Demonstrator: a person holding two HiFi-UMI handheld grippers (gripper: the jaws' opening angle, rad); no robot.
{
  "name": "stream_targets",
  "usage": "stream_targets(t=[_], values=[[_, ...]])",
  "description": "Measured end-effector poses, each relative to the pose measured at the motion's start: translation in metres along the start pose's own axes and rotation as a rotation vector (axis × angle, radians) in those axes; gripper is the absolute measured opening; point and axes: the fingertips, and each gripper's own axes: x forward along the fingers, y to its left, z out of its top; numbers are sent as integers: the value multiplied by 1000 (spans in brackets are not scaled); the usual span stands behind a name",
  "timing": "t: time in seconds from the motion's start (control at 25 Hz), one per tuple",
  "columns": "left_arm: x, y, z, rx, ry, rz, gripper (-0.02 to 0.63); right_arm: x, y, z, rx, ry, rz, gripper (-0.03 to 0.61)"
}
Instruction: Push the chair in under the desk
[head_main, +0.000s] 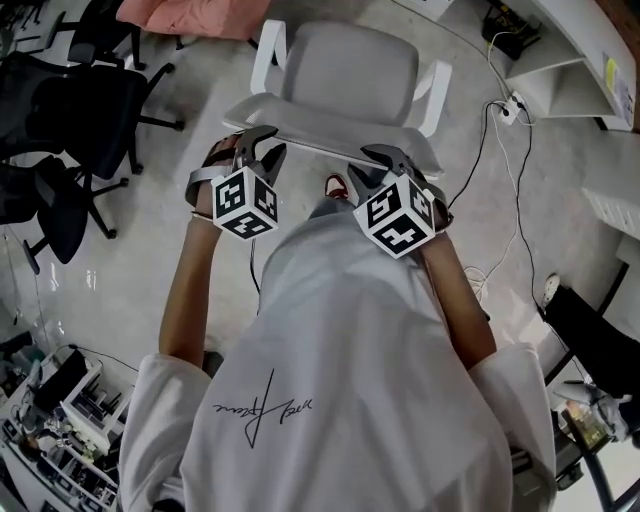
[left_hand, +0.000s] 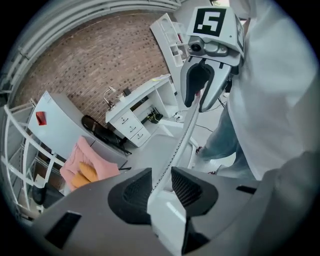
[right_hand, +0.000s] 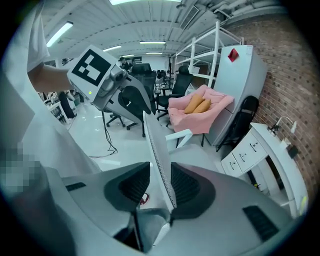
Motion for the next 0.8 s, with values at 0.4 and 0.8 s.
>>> stream_targets(t=[0.4, 0.8], values=[[0, 0, 2, 61, 24, 12, 107, 13, -4, -14, -81, 61, -42, 133], [6, 3, -17, 107, 96, -11, 106, 22, -2, -12, -64, 55, 5, 133]])
